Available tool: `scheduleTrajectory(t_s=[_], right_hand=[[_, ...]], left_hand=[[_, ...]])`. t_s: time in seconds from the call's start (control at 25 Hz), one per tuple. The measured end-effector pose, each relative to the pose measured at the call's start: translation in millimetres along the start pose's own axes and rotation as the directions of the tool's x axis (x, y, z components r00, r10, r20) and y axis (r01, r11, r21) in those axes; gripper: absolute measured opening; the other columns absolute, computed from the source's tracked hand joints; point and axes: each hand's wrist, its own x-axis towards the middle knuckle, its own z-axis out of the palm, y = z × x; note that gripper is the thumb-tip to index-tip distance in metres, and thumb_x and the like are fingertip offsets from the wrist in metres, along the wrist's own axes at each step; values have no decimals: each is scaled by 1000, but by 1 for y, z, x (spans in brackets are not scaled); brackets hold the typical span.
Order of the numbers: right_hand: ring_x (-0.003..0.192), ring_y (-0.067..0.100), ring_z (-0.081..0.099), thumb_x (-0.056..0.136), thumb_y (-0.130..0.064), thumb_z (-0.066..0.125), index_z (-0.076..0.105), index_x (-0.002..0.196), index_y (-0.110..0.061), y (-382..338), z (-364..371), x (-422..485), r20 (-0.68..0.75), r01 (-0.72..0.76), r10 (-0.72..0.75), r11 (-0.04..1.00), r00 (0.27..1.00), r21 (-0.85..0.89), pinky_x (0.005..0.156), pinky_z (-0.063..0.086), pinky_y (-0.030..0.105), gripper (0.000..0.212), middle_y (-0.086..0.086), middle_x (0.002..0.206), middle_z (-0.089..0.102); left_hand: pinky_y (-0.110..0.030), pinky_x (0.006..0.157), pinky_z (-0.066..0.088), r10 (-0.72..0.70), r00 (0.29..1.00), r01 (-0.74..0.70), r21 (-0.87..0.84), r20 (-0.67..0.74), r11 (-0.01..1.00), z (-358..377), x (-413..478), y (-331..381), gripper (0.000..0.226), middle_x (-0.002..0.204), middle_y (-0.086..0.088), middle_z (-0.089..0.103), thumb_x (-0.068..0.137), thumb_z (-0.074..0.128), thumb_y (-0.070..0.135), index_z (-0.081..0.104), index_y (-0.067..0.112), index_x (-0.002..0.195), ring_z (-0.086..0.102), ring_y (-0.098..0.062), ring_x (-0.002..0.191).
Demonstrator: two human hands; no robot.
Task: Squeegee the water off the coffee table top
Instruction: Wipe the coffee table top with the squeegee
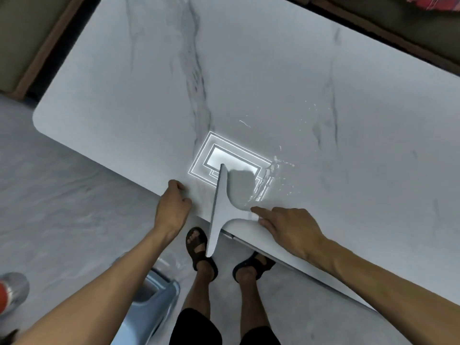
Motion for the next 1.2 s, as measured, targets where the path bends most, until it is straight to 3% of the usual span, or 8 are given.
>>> scheduleTrajectory(t_s=[0.2,0.32,0.52,0.72,0.8,0.92,1.04,1.2], right_hand=[[79,28,63,102,-45,27,33,144,-40,-11,29,15,135,177,-166,981,977,-80,61,41,32,43,3,96,63],[91,25,64,101,-48,25,33,142,-46,29,19,-4,144,97,-88,994,986,-58,67,43,34,42,-1,103,64],[90,18,65,96,-57,12,33,139,-54,113,-21,-60,73,-109,116,989,990,-98,71,51,33,48,-11,98,64],[78,13,64,88,-64,-5,37,135,-55,143,-54,-90,-1,-236,241,952,971,-194,60,44,28,64,-15,84,61],[84,16,66,90,-62,-3,34,138,-54,127,-51,-86,37,-172,183,966,982,-195,64,47,31,61,-13,91,63],[98,23,64,98,-53,18,31,140,-50,78,-25,-53,160,-5,21,995,987,-102,70,45,34,43,-6,106,63],[90,28,62,102,-45,24,32,142,-44,31,3,-17,240,150,-127,985,962,-80,66,43,34,41,1,103,61],[89,28,62,102,-45,26,34,140,-44,42,10,-15,212,129,-109,989,971,-79,70,47,36,39,2,102,61]], left_hand=[[-28,65,40,15,999,-17,60,36,998,19,-14,-3,28,99,3,54,85,53,7,44,18,109,52,-19,79],[-25,55,38,4,994,-10,50,108,999,36,-22,8,27,102,-1,56,84,52,8,44,20,107,54,-15,77],[-32,69,38,-30,985,-6,213,168,977,46,-21,34,34,116,-13,43,74,53,2,47,8,106,49,-25,86],[-37,80,42,-95,964,12,318,248,948,49,-18,45,29,134,-27,35,73,47,0,44,6,102,43,-45,123],[-40,88,43,-112,959,18,338,261,941,49,-18,45,31,140,-31,30,75,46,1,45,5,105,37,-49,129],[-42,95,41,-126,951,22,345,281,938,48,-15,45,32,145,-33,24,78,45,2,44,4,110,29,-49,136],[-49,105,38,-158,938,39,360,308,932,46,-10,46,39,146,-36,23,83,44,5,42,1,122,25,-51,137],[-51,107,36,-155,936,21,391,316,920,45,-10,48,36,147,-38,21,87,39,1,41,-2,123,25,-52,138]])
